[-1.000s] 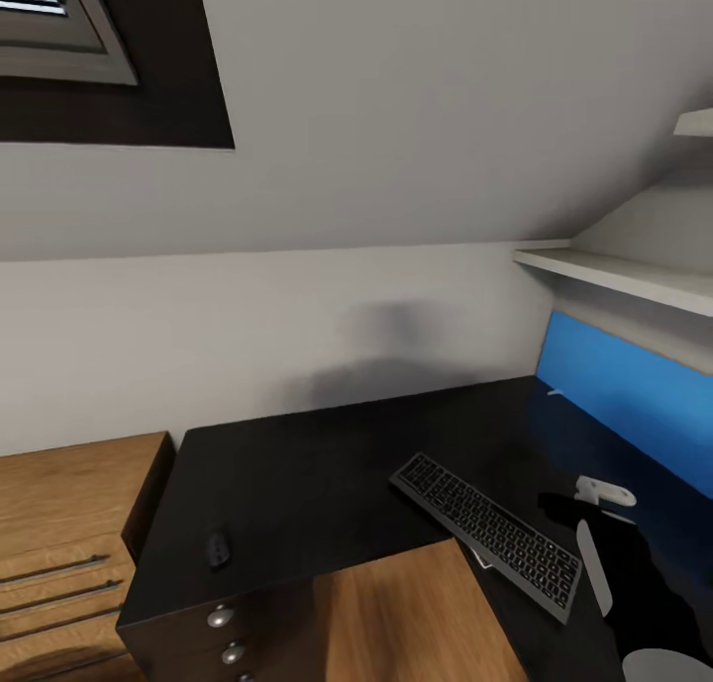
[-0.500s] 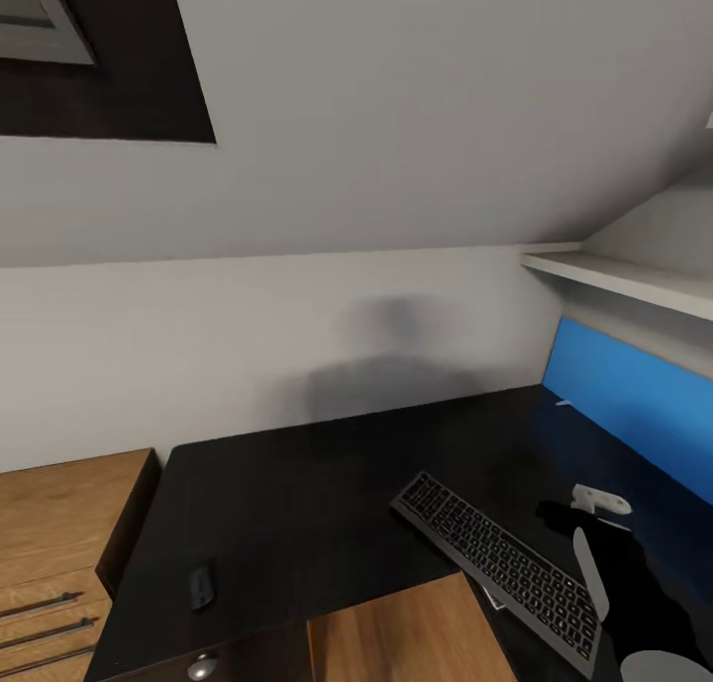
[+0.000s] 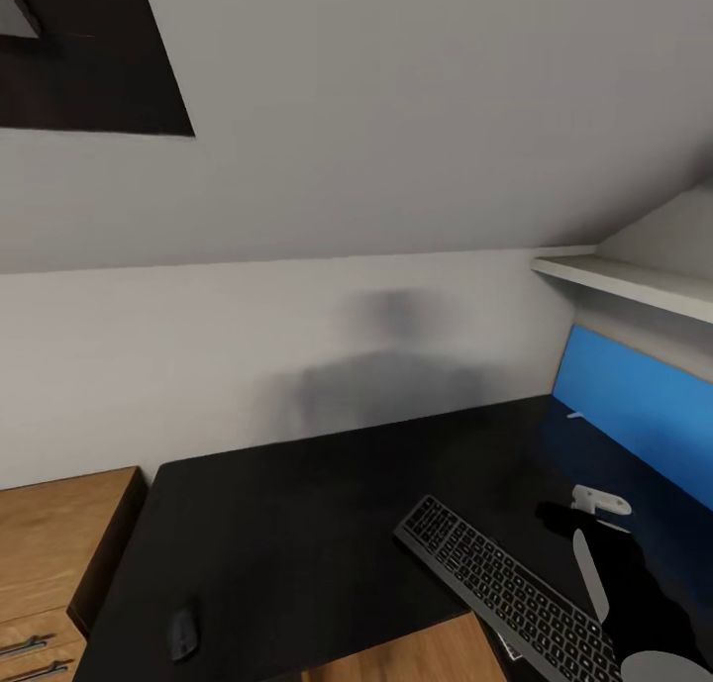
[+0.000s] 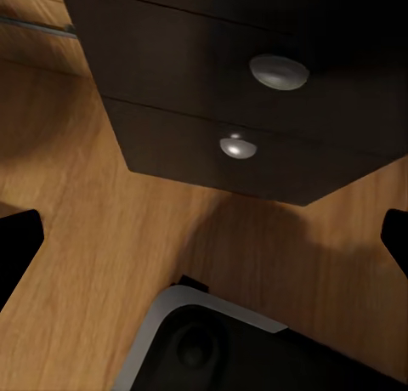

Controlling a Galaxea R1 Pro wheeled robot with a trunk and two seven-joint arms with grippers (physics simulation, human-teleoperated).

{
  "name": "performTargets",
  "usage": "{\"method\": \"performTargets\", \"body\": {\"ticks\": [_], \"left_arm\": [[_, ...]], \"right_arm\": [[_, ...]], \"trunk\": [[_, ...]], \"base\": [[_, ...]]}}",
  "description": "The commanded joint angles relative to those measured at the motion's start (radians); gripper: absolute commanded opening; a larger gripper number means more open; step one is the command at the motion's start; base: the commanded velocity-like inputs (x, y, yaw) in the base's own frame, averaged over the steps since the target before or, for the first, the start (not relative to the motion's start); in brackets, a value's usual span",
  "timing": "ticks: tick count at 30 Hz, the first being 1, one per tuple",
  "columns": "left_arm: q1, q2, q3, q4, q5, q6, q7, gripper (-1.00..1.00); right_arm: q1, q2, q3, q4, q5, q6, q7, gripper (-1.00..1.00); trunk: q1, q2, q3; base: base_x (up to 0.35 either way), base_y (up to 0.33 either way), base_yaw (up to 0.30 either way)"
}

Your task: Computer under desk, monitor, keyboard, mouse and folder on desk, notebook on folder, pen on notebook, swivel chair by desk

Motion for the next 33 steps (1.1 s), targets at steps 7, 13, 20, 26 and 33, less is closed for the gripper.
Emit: {"method": "performTargets", "body": {"ticks": [7, 13, 20, 26, 33], "left_arm": [[0.0, 0.0, 0.005, -0.003, 0.002, 0.0, -0.011, 1.0], [0.0, 0.0, 0.005, -0.006, 0.002, -0.002, -0.01, 1.0], [0.0, -0.001, 0.005, -0.007, 0.003, -0.002, -0.01, 1.0], [0.0, -0.001, 0.005, -0.007, 0.004, -0.002, -0.009, 1.0], [0.0, -0.001, 0.006, -0.007, 0.004, -0.002, -0.009, 1.0]], "right_arm": [[-0.001, -0.002, 0.002, 0.041, 0.0, -0.037, -0.003, 1.0], [-0.001, -0.002, 0.003, 0.06, 0.0, -0.062, -0.003, 1.0], [-0.001, -0.003, 0.003, 0.066, 0.0, -0.082, -0.003, 1.0], [-0.001, -0.004, 0.003, 0.068, 0.002, -0.12, -0.003, 1.0], [-0.001, -0.005, 0.002, 0.069, 0.004, -0.144, -0.003, 1.0]], "trunk": [[0.001, -0.002, -0.002], [0.02, -0.037, -0.017], [0.047, -0.086, -0.039], [0.07, -0.128, -0.058], [0.096, -0.177, -0.08]], "base": [[0.028, 0.0, 0.0], [0.006, 0.0, 0.0], [0.001, 0.0, 0.0], [0.0, 0.0, 0.0], [0.0, 0.0, 0.0]]}}
